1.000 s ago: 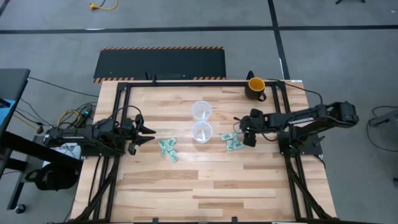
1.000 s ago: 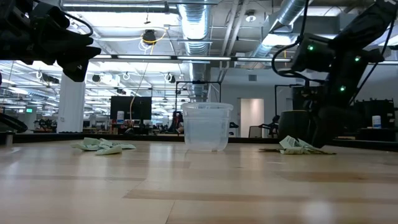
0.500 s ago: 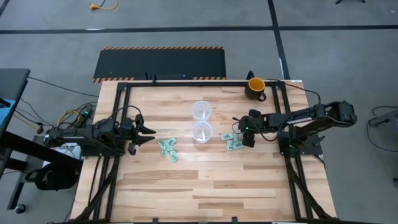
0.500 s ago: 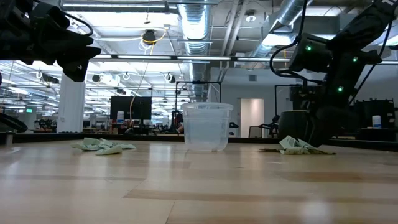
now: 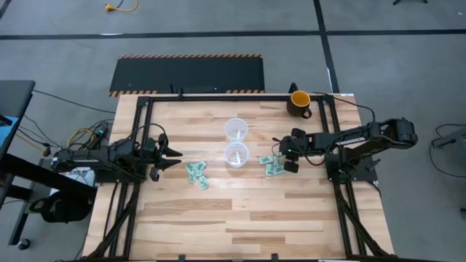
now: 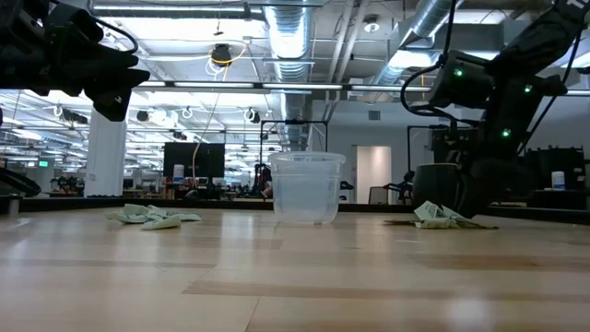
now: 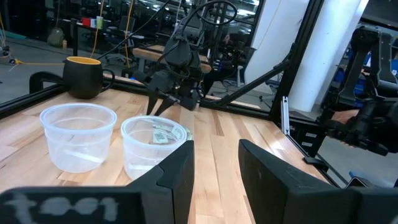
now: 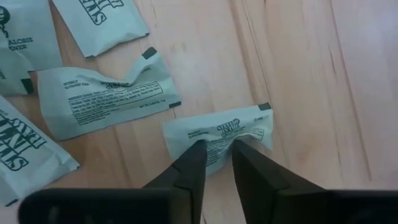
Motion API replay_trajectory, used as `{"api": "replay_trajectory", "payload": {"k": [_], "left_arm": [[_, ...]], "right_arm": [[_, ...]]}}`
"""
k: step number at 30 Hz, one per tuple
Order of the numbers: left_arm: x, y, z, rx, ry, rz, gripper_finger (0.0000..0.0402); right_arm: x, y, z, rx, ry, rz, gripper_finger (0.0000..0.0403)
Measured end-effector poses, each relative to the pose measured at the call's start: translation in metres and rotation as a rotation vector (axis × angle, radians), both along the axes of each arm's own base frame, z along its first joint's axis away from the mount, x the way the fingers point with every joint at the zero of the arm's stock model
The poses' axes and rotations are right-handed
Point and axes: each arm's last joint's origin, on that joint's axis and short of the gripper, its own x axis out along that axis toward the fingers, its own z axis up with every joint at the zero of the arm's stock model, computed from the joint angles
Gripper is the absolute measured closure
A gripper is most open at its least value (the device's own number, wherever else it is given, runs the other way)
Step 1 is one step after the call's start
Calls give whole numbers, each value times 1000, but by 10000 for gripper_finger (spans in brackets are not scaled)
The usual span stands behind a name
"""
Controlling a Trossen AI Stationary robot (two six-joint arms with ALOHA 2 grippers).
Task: Pick and place items into bin
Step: Put the green stevia packet into the top transparent bin
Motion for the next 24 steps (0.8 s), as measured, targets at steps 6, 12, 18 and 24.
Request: {"api": "replay_trajectory", "payload": {"k": [6,12,18,24], "left_arm": [[0,0,0,0,-1,0,288],[0,0,0,0,0,0,288],[0,0,0,0,0,0,287],[0,0,0,0,0,0,288]], "right_arm": [[2,0,1,-6,-17,-1,363],[10,-2,11,-34,-22,-10,399],[20,-5,23,-70,-58,-15,401],[31,-7,39,-111,-88,2,402]]}}
